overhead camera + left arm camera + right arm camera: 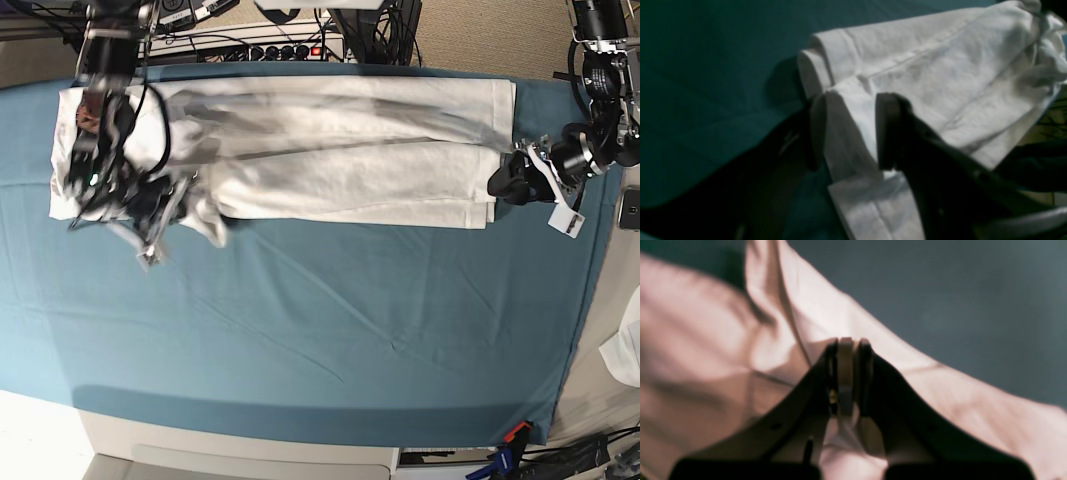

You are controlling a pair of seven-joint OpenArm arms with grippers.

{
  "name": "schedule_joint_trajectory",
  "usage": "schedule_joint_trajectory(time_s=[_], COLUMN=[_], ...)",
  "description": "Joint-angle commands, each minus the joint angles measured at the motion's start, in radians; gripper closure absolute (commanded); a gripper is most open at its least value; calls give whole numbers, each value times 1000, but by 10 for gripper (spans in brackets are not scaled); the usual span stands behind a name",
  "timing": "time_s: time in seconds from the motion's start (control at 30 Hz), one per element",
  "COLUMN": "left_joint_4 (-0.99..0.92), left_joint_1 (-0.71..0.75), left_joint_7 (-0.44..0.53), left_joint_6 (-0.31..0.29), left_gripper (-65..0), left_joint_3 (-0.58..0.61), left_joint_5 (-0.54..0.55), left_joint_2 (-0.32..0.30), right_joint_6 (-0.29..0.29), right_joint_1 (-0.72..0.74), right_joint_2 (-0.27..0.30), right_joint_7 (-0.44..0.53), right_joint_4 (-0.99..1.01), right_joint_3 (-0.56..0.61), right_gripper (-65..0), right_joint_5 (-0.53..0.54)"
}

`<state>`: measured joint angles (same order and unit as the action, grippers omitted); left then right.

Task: Fold the T-shirt properly
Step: 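Grasp the sleeve with the right gripper and fold it onto the shirt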

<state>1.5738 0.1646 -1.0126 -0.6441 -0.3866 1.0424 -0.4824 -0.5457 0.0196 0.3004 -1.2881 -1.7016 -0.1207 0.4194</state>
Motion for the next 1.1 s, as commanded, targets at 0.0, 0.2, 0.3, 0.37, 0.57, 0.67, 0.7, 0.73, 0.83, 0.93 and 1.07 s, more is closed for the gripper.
schedule_joint_trajectory(time_s=[0.0, 0.2, 0.3, 0.37, 0.57, 0.67, 0.7, 0.73, 0.83, 0.93, 1.07], left_joint_4=[15, 15, 15, 15, 15, 15, 15, 15, 15, 15, 15], left_joint_1=[-12, -12, -12, -12, -12, -12, -12, -12, -12, -12, -12], left_joint_7=[19, 19, 18, 19, 19, 19, 19, 19, 19, 19, 19], left_joint_6=[-3, -3, -3, -3, -3, -3, -3, -3, -3, -3, -4], left_gripper=[-256, -256, -256, -256, -256, -256, -256, -256, -256, -256, -256], left_joint_3=[-6, -6, -6, -6, -6, -6, -6, -6, -6, -6, -6], left_joint_5=[23, 23, 23, 23, 24, 24, 24, 24, 24, 24, 24], left_joint_2=[-19, -19, -19, -19, -19, -19, -19, -19, -19, -19, -19], right_joint_6=[-3, -2, 0, 2, 2, 1, 1, 1, 1, 0, 0], right_joint_1=[-18, -202, -271, -306, -341, -341, -341, -341, -341, -341, -361], right_joint_2=[4, -49, -63, -66, -77, -98, -109, -120, -153, -171, -173], right_joint_7=[14, 38, 48, 60, 81, 89, 89, 90, 90, 83, 80], right_joint_4=[-53, -251, -312, -340, -357, -357, -357, -357, -357, -357, -357], right_joint_3=[-5, -5, -5, -5, -5, -5, -5, -5, -5, -5, -5], right_gripper=[0, 0, 0, 0, 0, 0, 0, 0, 0, 0, -118], right_joint_5=[16, -10, -18, -17, -15, -5, 8, 19, 24, 10, 6])
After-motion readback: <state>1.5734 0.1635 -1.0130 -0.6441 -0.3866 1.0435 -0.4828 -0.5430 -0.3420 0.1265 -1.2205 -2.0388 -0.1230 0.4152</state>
